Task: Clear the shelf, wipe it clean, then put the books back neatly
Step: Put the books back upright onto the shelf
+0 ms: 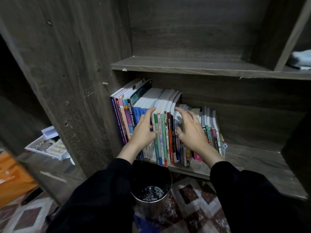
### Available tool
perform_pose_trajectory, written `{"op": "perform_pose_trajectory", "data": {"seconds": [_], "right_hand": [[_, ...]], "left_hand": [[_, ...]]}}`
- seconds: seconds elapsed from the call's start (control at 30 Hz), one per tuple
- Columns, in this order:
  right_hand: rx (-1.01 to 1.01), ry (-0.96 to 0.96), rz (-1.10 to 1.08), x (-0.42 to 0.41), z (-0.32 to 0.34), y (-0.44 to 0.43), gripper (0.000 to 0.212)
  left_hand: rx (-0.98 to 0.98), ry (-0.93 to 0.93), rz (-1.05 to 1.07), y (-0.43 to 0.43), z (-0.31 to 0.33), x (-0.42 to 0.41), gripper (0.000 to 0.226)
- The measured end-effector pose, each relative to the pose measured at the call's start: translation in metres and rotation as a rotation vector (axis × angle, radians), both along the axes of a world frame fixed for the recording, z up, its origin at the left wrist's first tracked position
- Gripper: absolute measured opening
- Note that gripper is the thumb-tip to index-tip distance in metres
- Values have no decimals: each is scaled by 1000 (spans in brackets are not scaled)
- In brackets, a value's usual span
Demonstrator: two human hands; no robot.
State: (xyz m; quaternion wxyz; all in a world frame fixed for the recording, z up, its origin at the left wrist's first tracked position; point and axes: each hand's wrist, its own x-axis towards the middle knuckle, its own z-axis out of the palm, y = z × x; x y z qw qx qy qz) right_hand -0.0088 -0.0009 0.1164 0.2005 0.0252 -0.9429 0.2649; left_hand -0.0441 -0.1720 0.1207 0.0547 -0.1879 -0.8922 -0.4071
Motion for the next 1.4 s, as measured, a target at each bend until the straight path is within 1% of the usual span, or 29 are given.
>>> {"op": "perform_pose_trajectory", "data": {"seconds": [0.03, 0.1, 0.23, 0.3, 0.4, 0.53, 0.63, 0.73, 0.8, 0.9, 1.0, 1.17, 1.3, 1.4], "right_hand": [[19, 52, 14, -1, 2, -2, 70], [76, 89, 61, -4, 4, -7, 77], [100, 10, 154, -11, 5, -18, 84], [121, -22, 148, -13, 1, -19, 84], [191, 14, 117, -15, -3, -20, 84], [173, 29, 97, -14, -5, -23, 84], [167, 29, 83, -12, -4, -26, 83], [177, 18, 78, -11, -1, -26, 83], [191, 9, 75, -11, -1, -25, 86], [210, -8, 76, -12, -2, -23, 91], [224, -9, 81, -16, -4, -20, 96], [233, -2, 75, -19, -5, -18, 98], [202, -50, 152, -16, 1, -13, 99], [174, -124, 218, -14, 7, -3, 97]], "left_hand": [[-14, 12, -14, -3, -1, 1, 85], [-60, 29, -30, -7, -3, 2, 87], [-73, 30, -23, -9, -7, 0, 89], [-56, 34, -28, -8, -8, 1, 88], [-11, 33, -18, -5, -10, 5, 85], [-11, 34, 7, -3, -15, 11, 86], [-73, 69, 36, -2, -15, 12, 87], [-130, 142, 108, -3, -10, 6, 75], [-240, 214, 166, -3, -3, -1, 71], [-355, 237, 172, 0, 5, -10, 81], [-349, 225, 168, -3, 5, -17, 98], [-420, 238, 148, -11, 4, -18, 92], [-616, 266, 140, -16, 13, -20, 96], [-700, 233, 126, -18, 23, -21, 96]]}}
